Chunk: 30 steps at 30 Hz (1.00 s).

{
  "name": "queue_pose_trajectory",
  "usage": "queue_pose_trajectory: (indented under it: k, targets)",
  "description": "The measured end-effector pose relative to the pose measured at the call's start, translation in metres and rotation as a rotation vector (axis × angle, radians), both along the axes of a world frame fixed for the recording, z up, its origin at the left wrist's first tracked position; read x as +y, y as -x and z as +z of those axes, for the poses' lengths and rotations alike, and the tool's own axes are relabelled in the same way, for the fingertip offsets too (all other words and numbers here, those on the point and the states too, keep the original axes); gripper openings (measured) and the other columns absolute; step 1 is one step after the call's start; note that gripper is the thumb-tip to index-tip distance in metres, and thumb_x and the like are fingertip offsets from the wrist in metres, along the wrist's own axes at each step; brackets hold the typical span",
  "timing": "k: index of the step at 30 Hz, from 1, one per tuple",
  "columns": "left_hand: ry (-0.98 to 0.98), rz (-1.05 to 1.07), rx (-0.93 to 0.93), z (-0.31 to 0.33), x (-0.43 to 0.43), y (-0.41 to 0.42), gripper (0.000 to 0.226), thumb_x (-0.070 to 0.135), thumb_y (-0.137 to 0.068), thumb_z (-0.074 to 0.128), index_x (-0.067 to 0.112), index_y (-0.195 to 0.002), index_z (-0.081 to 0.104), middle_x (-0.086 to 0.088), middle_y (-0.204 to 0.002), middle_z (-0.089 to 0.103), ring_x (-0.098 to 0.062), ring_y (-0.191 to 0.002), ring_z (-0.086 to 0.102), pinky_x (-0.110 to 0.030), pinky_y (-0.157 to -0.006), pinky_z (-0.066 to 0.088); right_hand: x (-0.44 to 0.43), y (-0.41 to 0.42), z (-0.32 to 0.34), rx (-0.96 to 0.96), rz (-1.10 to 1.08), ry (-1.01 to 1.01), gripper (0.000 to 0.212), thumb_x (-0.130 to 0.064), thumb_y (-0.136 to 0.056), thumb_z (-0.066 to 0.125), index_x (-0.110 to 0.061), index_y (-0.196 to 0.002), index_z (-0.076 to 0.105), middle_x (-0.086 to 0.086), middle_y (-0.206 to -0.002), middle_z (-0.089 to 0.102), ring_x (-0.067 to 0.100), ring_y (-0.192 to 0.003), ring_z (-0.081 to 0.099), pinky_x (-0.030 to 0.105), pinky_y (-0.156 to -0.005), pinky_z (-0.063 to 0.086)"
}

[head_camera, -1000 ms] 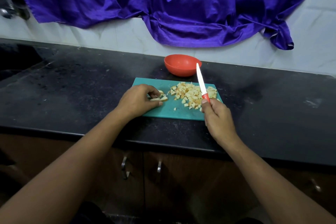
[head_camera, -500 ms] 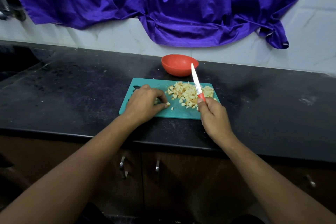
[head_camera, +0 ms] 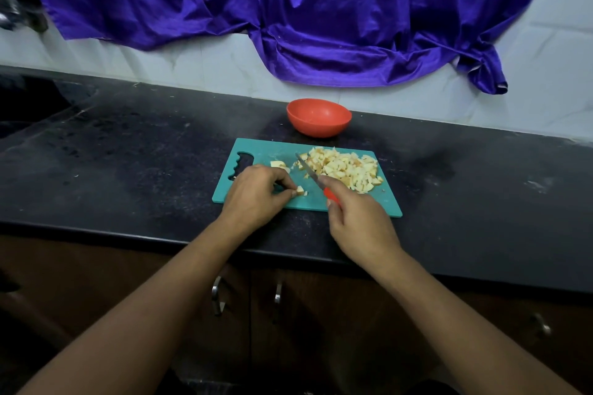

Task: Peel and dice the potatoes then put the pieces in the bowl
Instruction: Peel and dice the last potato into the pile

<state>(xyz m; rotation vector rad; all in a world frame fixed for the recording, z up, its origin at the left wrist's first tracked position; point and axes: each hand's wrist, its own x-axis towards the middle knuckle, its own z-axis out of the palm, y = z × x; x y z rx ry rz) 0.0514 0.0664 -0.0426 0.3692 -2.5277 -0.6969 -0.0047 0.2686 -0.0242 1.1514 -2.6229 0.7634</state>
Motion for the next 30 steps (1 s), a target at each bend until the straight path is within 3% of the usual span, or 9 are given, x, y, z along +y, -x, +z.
queue_pose_trajectory:
  k: [10, 16, 23, 27, 30]
  targets:
    - [-0.027, 0.014, 0.012, 0.004, 0.003, -0.005, 0.008, 0.025, -0.088, 0.078, 0.030, -0.094, 0.080, 0.026, -0.083, 0.069, 0.003, -0.079, 0.063, -0.025, -0.076, 0.054, -0.013, -0.019, 0.007, 0.128, -0.015, -0.208, 0.050, -0.031, -0.106, 0.042, -0.038, -0.156, 0.040, -0.004, -0.083, 0.058, 0.013, -0.072, 0.052, 0.033, -0.062, 0.041]
    - [-0.022, 0.023, 0.000, 0.005, 0.004, -0.004, 0.008, 0.025, -0.088, 0.078, 0.032, -0.092, 0.079, 0.031, -0.072, 0.059, 0.006, -0.074, 0.060, -0.020, -0.069, 0.049, -0.016, -0.026, 0.006, 0.184, -0.015, -0.407, 0.058, -0.030, -0.106, 0.045, -0.030, -0.161, 0.027, -0.002, -0.083, 0.047, 0.017, -0.076, 0.048, 0.035, -0.065, 0.039]
    - [-0.022, 0.034, 0.023, 0.003, 0.003, -0.004, 0.006, 0.030, -0.087, 0.080, 0.031, -0.094, 0.079, 0.020, -0.086, 0.073, 0.004, -0.077, 0.061, -0.026, -0.075, 0.055, -0.006, -0.015, 0.003, -0.009, -0.014, -0.104, 0.047, -0.032, -0.107, 0.046, -0.040, -0.153, 0.044, -0.006, -0.084, 0.063, 0.007, -0.065, 0.052, 0.029, -0.057, 0.039]
    - [-0.025, 0.021, 0.022, 0.002, 0.002, -0.004, 0.006, 0.030, -0.088, 0.079, 0.031, -0.093, 0.078, 0.026, -0.083, 0.066, 0.004, -0.079, 0.062, -0.023, -0.075, 0.053, -0.007, -0.024, 0.000, 0.076, 0.010, -0.164, 0.048, -0.033, -0.107, 0.042, -0.038, -0.155, 0.040, -0.006, -0.077, 0.060, 0.010, -0.066, 0.055, 0.035, -0.059, 0.049]
    - [-0.028, 0.024, 0.023, 0.002, 0.002, -0.004, 0.005, 0.029, -0.087, 0.079, 0.032, -0.092, 0.078, 0.024, -0.084, 0.070, 0.004, -0.079, 0.063, -0.025, -0.076, 0.055, -0.009, -0.023, -0.002, 0.147, 0.008, -0.252, 0.051, -0.032, -0.107, 0.041, -0.035, -0.157, 0.039, -0.005, -0.078, 0.054, 0.015, -0.070, 0.052, 0.035, -0.061, 0.044]
